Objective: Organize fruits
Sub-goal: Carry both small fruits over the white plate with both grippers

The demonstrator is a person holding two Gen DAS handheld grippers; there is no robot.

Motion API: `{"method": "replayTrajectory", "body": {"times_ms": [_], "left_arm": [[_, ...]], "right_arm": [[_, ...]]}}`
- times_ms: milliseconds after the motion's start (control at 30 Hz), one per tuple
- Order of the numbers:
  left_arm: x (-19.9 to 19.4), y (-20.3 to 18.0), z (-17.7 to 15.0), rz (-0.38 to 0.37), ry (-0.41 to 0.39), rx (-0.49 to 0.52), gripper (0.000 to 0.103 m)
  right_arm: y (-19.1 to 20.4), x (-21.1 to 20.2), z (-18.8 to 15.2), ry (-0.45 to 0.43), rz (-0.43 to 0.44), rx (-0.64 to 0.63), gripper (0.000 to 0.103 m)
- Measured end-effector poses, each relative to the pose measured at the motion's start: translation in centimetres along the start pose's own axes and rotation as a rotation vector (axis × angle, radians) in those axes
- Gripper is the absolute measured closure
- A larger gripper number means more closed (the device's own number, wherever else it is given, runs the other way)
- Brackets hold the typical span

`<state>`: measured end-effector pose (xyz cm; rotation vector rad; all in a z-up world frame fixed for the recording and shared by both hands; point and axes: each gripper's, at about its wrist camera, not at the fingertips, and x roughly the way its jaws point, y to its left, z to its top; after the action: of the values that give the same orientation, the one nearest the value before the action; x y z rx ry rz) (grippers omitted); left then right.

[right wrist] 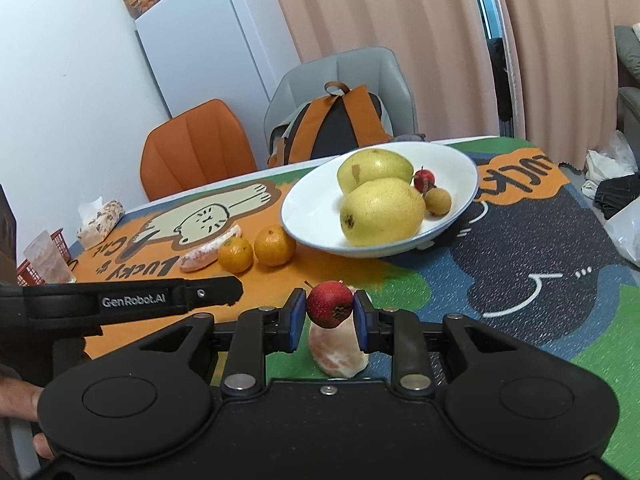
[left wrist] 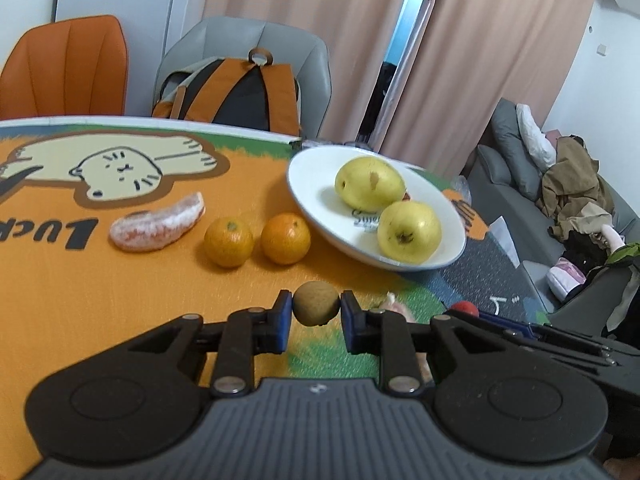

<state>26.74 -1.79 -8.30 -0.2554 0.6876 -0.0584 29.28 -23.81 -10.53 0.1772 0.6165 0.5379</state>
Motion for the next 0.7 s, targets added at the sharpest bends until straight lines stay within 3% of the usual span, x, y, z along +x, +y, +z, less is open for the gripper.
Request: {"method": "replayTrajectory", "body": {"times_ms": [700], "left_arm": [[1.2,-1.1,4.3,-0.017,-0.069,0.006,0.079]], "right_arm": [[-2.5,0.5,4.2,-0.072,-0.054,-0.006,0.076]]}}
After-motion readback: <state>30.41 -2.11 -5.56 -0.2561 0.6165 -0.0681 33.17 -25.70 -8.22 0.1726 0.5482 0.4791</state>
